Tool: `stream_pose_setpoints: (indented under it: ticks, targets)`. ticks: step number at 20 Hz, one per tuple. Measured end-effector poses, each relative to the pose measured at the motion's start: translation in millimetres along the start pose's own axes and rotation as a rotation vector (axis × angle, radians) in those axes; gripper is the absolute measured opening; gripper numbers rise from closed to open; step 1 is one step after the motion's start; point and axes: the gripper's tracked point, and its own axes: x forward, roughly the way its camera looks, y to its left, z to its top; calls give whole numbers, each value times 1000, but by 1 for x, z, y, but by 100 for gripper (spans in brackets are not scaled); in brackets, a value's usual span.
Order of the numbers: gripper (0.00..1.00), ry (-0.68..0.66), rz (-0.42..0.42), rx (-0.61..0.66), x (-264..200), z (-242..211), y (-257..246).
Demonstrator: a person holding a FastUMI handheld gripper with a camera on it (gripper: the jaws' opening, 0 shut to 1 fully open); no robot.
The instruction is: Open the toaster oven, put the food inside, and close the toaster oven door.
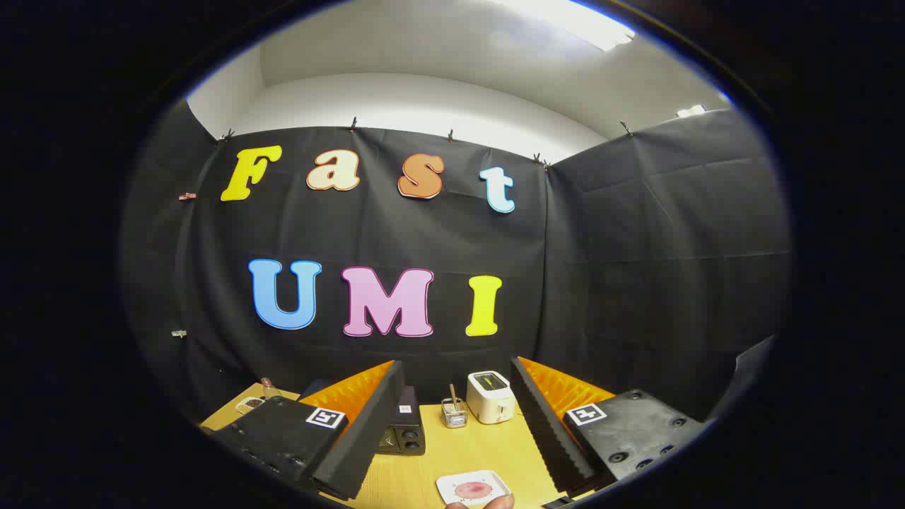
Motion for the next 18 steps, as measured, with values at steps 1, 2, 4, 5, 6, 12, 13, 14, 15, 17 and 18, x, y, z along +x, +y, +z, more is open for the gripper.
stream_pose_setpoints:
  ticks: [1,2,4,5,6,12,13,14,15,17,18]
  targets:
    - [97,2,4,2,0,0,1]
    - [97,4,6,1,-1,0,0]
    - [97,7,13,-2,-2,0,2]
    - [97,6,18,-2,-3,1,3]
    - [97,4,21,-2,-5,1,3]
    - [97,7,21,-13,-7,-2,6]
    - [97,7,19,-15,-7,-2,5]
    - [97,9,18,-15,-7,-3,5]
    - [97,9,18,-14,-7,-4,5]
    - [97,9,18,-16,-7,-4,5]
    - [97,10,19,-18,-8,-5,5]
